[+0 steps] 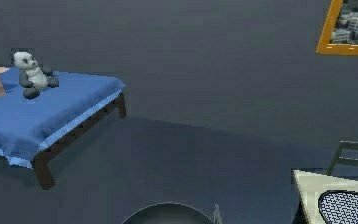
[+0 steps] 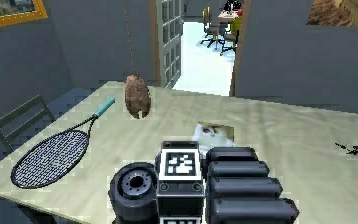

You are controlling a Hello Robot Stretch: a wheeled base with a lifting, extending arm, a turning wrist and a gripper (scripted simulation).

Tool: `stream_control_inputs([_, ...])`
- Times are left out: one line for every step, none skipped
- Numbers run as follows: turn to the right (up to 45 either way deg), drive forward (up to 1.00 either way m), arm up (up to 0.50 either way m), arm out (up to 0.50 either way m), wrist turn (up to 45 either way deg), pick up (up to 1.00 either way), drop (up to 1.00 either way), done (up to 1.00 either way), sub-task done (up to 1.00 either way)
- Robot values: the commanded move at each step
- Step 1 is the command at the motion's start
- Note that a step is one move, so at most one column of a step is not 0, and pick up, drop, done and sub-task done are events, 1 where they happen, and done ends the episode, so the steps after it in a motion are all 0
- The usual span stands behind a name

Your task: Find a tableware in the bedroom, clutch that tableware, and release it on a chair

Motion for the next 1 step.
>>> stream_control_inputs([-45.0, 0.0, 0.0, 0.0, 0.0, 0.0, 0.0, 0.0, 0.0])
